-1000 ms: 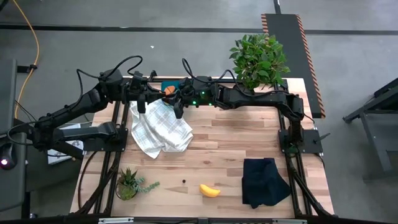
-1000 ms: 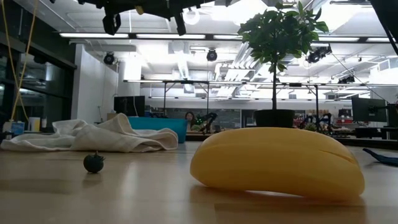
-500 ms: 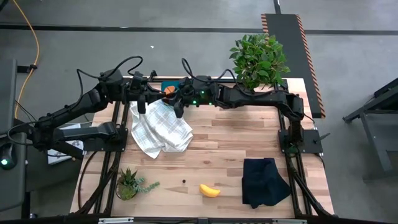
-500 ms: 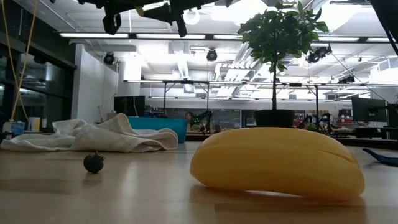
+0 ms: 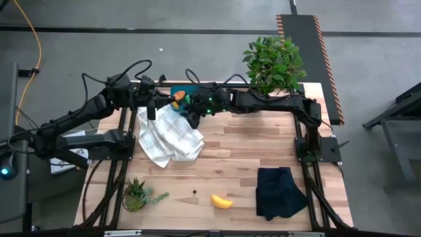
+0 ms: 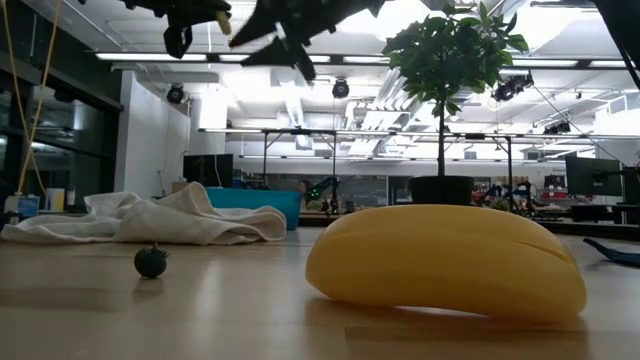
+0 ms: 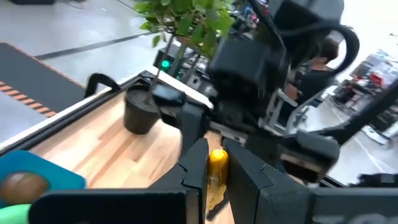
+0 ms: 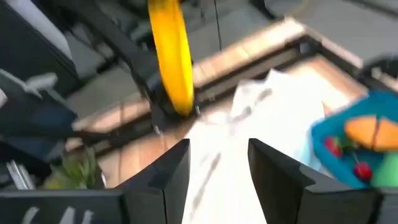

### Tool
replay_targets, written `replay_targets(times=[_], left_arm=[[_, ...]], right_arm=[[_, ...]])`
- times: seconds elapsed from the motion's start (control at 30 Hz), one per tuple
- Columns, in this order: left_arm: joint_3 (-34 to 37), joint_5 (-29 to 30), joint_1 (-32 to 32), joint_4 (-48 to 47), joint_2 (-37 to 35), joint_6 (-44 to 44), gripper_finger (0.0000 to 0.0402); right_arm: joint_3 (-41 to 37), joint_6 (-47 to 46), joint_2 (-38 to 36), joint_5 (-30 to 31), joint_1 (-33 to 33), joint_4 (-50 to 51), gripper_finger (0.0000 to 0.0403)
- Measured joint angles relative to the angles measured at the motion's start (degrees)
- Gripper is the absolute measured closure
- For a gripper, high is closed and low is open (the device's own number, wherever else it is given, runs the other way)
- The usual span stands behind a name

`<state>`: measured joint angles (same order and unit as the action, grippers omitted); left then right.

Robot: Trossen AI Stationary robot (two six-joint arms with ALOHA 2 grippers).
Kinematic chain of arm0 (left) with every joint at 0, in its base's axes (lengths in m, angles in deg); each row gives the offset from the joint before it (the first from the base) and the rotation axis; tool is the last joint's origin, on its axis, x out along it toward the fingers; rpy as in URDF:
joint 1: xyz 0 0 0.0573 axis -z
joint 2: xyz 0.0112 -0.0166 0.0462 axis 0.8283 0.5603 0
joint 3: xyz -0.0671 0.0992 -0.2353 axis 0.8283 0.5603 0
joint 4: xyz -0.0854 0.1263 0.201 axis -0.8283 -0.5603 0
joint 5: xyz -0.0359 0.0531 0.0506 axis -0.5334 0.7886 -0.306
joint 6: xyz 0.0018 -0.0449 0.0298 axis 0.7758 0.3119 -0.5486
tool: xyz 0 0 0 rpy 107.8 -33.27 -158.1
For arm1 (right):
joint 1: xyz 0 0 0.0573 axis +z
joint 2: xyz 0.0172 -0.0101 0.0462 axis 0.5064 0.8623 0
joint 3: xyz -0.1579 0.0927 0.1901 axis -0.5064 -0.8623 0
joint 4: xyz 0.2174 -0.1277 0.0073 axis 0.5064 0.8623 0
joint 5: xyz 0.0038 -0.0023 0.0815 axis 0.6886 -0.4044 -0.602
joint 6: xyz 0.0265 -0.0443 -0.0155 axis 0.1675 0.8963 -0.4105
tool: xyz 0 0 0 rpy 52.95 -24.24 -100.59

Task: Pick and placing Produce into tupperware
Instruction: Put the yellow corn into the blue bin

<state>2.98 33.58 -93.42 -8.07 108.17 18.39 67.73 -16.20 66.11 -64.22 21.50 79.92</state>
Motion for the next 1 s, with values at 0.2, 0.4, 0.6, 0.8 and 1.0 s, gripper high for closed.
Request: replay_targets(times=[0.2, 0.4, 0.6, 0.8, 1.0], left_arm=[[-0.04, 2.54, -0.04, -0.07, 2.08, -0.6, 0.0367], [-0.15, 4.06, -0.04, -0.37, 6.35, -0.8, 0.0367], [-4.44, 5.85, -3.9, -6.55, 11.16, -3.87, 0.0367], [-10.36, 6.1, -9.6, -12.7, 17.6, -6.75, 0.0367], [-15.19, 6.95, -12.1, -15.08, 24.54, -8.6, 0.0367]], right_arm=[[-0.04, 2.08, 0.02, -2.03, 1.21, 7.67, 0.0251], [-0.06, 3.39, 0.02, -2.05, 3.5, 11.7, 0.0252], [-0.09, 4.07, 0.02, -1.29, 5.36, 15.97, 0.0252], [-0.1, 3.52, 0.02, -1.2, 5.76, 16.72, 0.0252], [-0.09, 3.97, 0.02, -1.16, 5.97, 18.52, 0.0252]])
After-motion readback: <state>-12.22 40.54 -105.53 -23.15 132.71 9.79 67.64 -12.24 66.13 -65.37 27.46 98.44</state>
